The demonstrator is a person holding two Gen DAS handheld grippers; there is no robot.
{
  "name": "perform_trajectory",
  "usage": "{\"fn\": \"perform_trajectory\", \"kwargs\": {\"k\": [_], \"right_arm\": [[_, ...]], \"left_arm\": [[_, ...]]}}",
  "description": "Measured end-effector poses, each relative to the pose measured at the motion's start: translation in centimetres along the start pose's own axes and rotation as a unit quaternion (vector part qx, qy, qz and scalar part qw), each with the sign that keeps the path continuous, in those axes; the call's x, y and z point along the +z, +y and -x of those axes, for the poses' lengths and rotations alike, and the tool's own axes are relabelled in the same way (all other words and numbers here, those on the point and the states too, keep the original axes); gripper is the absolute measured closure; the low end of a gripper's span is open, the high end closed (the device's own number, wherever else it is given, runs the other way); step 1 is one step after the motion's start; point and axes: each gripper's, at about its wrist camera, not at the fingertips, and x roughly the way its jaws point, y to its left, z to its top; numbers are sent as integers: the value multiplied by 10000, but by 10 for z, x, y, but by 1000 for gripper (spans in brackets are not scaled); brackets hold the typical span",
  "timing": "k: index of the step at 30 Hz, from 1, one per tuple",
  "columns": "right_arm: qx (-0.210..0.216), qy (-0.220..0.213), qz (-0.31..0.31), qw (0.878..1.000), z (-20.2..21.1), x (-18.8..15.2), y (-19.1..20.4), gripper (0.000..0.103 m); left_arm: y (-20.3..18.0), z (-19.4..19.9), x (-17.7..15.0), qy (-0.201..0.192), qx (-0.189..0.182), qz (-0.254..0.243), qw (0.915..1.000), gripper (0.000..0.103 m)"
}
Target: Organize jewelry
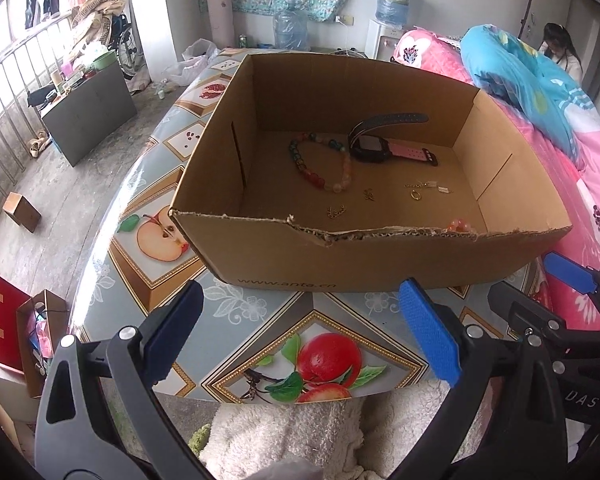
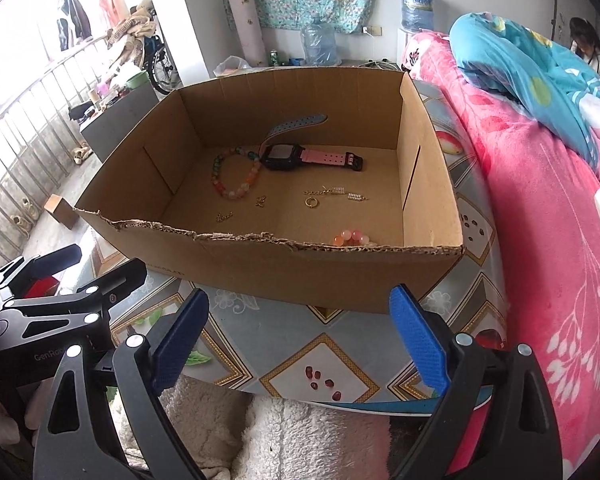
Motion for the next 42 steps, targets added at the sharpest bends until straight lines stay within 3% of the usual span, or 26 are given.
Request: {"fn": "perform_trajectory", "kwargs": {"k": [42], "right_arm": [[26, 54, -63, 10000, -3, 2, -1, 13]], "left_arm": [[-2, -6, -1, 66, -92, -5, 9999, 9]]}}
